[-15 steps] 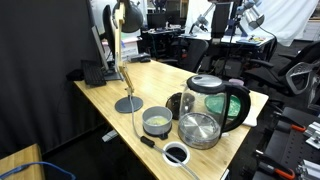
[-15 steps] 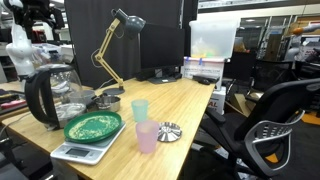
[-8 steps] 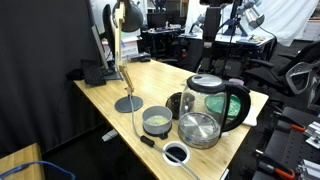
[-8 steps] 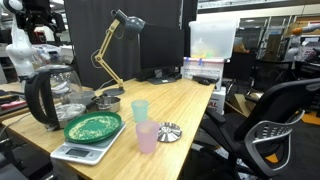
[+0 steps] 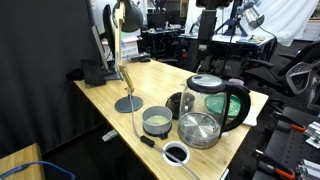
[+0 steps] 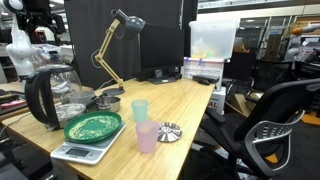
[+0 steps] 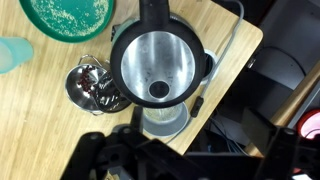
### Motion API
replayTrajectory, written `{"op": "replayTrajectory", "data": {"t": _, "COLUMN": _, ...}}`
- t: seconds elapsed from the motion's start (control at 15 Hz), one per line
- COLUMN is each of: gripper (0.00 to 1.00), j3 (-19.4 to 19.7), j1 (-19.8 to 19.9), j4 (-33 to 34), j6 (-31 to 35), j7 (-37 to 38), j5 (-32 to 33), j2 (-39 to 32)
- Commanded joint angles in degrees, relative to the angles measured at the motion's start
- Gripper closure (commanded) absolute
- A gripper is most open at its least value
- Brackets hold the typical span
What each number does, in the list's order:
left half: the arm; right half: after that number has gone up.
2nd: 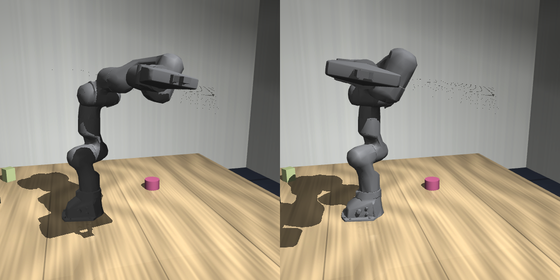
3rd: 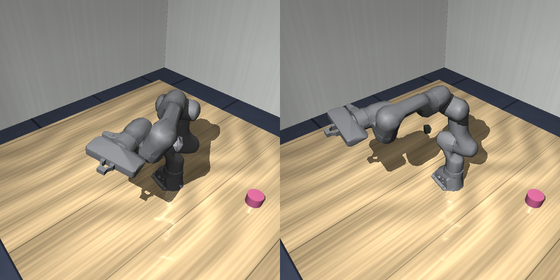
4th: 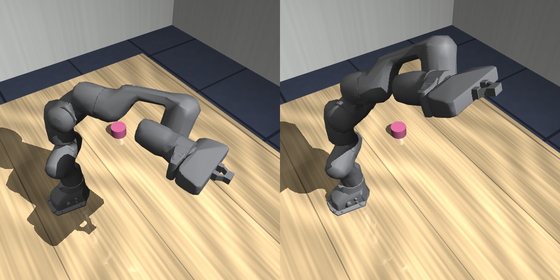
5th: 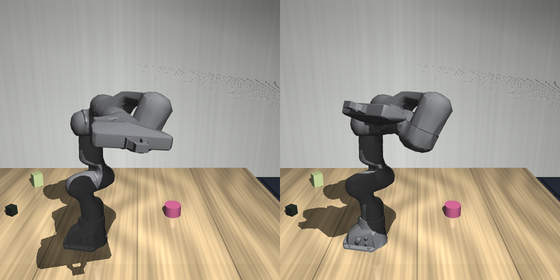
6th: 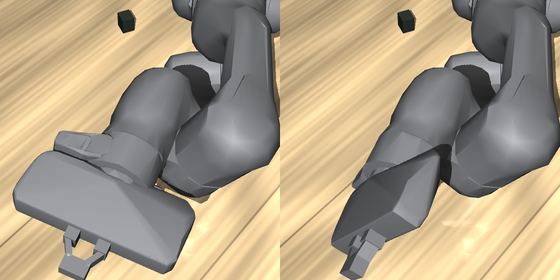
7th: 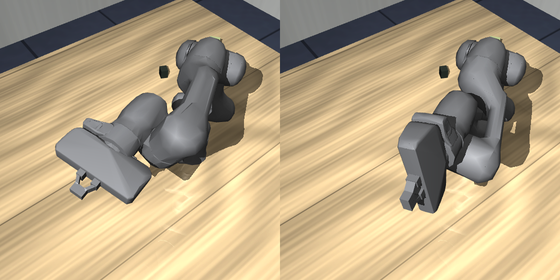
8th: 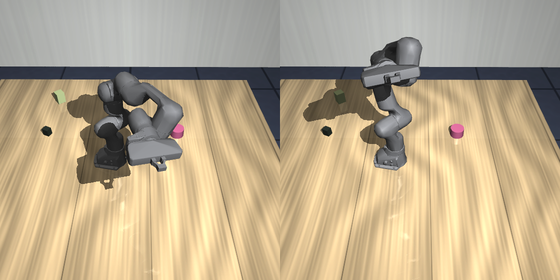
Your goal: Move the gray bowl to the right of the silver pot
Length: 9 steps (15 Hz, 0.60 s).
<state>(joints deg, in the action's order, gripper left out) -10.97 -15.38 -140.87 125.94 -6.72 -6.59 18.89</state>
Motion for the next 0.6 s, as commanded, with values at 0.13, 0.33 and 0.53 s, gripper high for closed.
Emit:
{"op": "replayTrajectory", "data": {"t": 0.13, "gripper": 0.0, "j3": -0.59, "j1": -0.37, "j4": 4.85, "j6": 9.5, "j7": -1.2, "j5": -0.7, "j2": -11.28}}
{"op": "replayTrajectory", "data": {"t": 0.33, "gripper": 0.0, "j3": -1.22, "j1": -0.15, "j4": 10.02, "j6": 13.11, "j7": -1.85, "j5": -0.11, "j2": -19.66}}
{"op": "replayTrajectory", "data": {"t": 0.53, "gripper": 0.0, "j3": -1.69, "j1": 0.37, "j4": 15.47, "j6": 13.3, "j7": -2.46, "j5": 1.3, "j2": -27.46}}
